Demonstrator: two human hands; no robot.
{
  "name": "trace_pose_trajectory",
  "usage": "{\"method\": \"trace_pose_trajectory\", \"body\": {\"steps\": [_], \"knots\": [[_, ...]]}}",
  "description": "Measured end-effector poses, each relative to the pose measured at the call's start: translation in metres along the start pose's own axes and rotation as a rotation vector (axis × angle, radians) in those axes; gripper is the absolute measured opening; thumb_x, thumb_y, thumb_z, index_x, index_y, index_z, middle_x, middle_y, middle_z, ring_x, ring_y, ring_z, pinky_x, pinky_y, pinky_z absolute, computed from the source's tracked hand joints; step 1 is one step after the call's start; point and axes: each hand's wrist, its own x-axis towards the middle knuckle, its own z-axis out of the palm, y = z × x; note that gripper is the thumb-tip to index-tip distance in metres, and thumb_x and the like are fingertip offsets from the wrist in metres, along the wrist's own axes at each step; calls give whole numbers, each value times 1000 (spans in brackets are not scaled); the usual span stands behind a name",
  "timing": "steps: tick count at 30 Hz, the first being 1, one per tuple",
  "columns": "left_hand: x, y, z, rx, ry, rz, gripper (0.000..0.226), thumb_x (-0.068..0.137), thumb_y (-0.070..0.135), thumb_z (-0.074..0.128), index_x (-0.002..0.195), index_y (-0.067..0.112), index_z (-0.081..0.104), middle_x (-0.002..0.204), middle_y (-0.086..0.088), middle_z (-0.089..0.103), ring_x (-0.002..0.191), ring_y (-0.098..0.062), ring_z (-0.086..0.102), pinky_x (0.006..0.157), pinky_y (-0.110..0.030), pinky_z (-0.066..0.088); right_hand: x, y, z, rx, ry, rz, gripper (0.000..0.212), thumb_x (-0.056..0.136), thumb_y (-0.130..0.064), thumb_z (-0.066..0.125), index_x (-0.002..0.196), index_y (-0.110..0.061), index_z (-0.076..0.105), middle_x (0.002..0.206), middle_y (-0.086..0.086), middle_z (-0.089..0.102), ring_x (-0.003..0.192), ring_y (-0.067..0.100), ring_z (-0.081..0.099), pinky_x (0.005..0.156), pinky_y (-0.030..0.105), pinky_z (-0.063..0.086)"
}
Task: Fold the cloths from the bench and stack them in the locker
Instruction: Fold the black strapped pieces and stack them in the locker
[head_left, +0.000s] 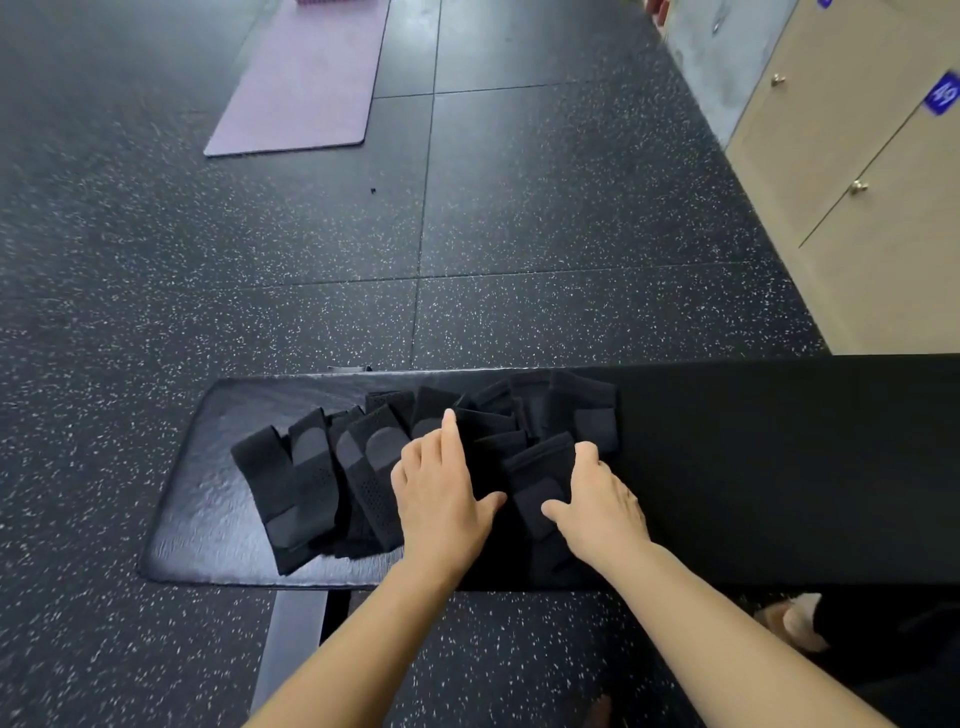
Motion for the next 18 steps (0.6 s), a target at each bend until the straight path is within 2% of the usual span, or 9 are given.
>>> {"method": "trace_pose_trajectory", "body": {"steps": [3, 5, 7, 9, 11, 13, 14, 16, 18], "knots": [[-6, 2, 4, -5, 45, 56, 104, 67, 39, 83, 152, 13, 28, 133, -2, 50, 122, -27, 43, 100, -39, 34, 1, 5, -2, 24, -1, -5, 47, 95, -24, 58, 132, -14, 30, 114, 5, 56, 105, 25, 56, 78, 33, 43], [-7, 3, 7, -169, 3, 61, 100, 74, 27, 80, 154, 17, 20, 134, -3, 48, 120, -26, 48, 97, -37, 40, 3, 9, -2, 86, -2, -16, 44, 95, -22, 57, 131, -16, 33, 100, 1, 54, 96, 23, 54, 74, 32, 41], [-9, 5, 5, -435, -86, 23, 97, 80, 14, 74, 155, 23, 12, 143, 1, 43, 127, -19, 47, 100, -27, 39, 3, 13, -3, 174, -16, -10, 38, 93, -21, 58, 126, -18, 37, 90, -2, 50, 86, 20, 52, 70, 33, 42], [-8, 5, 4, -629, -99, -25, 97, 79, 8, 74, 154, 25, 16, 139, 8, 51, 124, -9, 51, 98, -13, 36, 4, 21, -6, 255, -32, -11, 33, 91, -21, 60, 118, -18, 41, 92, -2, 54, 84, 18, 53, 71, 35, 47], [-10, 9, -1, -783, -108, -105, 91, 75, 7, 78, 149, 25, 27, 125, 17, 57, 114, 0, 55, 93, -4, 36, 5, 29, -14, 343, -66, -9, 37, 88, -24, 63, 119, -14, 45, 109, 4, 59, 96, 19, 55, 82, 36, 48], [-10, 15, -5, -894, -117, -164, 79, 73, 8, 81, 140, 24, 41, 118, 19, 61, 112, 0, 59, 96, -11, 42, 9, 38, -23, 438, -63, -10, 38, 83, -24, 68, 114, -8, 51, 124, 12, 59, 113, 24, 56, 93, 37, 46], [-9, 20, -8, -933, -126, -177, 71, 72, 9, 81, 134, 23, 48, 116, 16, 64, 110, -1, 61, 98, -18, 45, 11, 41, -30, 487, -47, -19, 33, 82, -20, 70, 105, -5, 53, 122, 15, 61, 117, 27, 56, 91, 35, 46], [-4, 32, -14, -977, -148, -167, 52, 72, 9, 81, 118, 21, 59, 108, 11, 70, 102, -4, 65, 95, -29, 51, 11, 45, -48, 586, -15, -38, 22, 83, -9, 70, 99, 1, 59, 106, 14, 68, 105, 22, 61, 79, 23, 50], [2, 41, -15, -957, -169, -164, 42, 69, 13, 82, 106, 21, 64, 101, 9, 72, 96, -6, 67, 91, -33, 53, 9, 45, -64, 653, -27, -54, 13, 85, -3, 67, 98, -3, 63, 93, 3, 69, 86, 9, 61, 62, 5, 46]]}}
